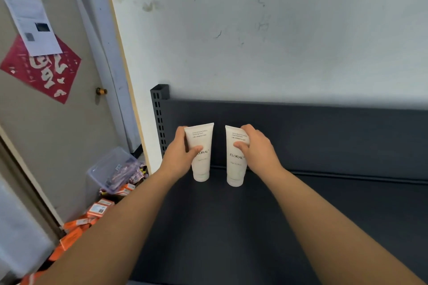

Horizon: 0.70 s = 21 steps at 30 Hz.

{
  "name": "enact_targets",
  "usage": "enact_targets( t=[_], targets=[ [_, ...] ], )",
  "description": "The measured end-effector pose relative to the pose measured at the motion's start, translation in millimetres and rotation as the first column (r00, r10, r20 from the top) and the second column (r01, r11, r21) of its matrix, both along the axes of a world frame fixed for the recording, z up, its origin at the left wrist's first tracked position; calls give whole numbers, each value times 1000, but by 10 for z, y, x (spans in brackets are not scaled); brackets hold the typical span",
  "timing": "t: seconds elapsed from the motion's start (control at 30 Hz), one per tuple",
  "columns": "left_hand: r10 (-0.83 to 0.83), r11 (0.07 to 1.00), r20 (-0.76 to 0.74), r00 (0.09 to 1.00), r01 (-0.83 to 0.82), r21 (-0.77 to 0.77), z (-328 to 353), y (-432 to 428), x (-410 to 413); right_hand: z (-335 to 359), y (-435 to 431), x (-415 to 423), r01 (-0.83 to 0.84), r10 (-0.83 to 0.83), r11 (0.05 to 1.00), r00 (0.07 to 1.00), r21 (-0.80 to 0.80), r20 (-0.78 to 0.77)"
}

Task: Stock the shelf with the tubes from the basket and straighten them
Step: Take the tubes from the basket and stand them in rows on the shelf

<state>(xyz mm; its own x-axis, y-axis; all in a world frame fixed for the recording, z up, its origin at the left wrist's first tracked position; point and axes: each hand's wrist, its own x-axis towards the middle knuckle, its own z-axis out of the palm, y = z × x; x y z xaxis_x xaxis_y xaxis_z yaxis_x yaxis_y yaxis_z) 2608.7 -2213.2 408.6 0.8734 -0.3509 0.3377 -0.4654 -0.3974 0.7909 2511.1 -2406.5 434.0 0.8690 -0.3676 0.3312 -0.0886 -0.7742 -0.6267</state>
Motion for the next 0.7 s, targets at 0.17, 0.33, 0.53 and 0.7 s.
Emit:
enact_targets(
  t=[0.17, 0.33, 0.53, 0.7],
  targets=[
    [-48, 999, -3, 999, 48, -3, -31, -18, 176, -9, -56, 174, 24, -24, 1000, 1000, 1, -6],
    [-76, 997, -52, 996, 75, -22, -25, -33, 266, 10, -81, 253, 28, -27, 999, 999, 23, -30],
    [-73, 992, -107, 992, 83, 94, -20, -1, 212, 90, -136, 147, -14, 6, 997, 995, -76, -103],
    [-45, 983, -128, 991, 67, 173, 61, 56, 54, 154, -165, -26, -15, 2, 977, 998, -211, -64]
  ],
)
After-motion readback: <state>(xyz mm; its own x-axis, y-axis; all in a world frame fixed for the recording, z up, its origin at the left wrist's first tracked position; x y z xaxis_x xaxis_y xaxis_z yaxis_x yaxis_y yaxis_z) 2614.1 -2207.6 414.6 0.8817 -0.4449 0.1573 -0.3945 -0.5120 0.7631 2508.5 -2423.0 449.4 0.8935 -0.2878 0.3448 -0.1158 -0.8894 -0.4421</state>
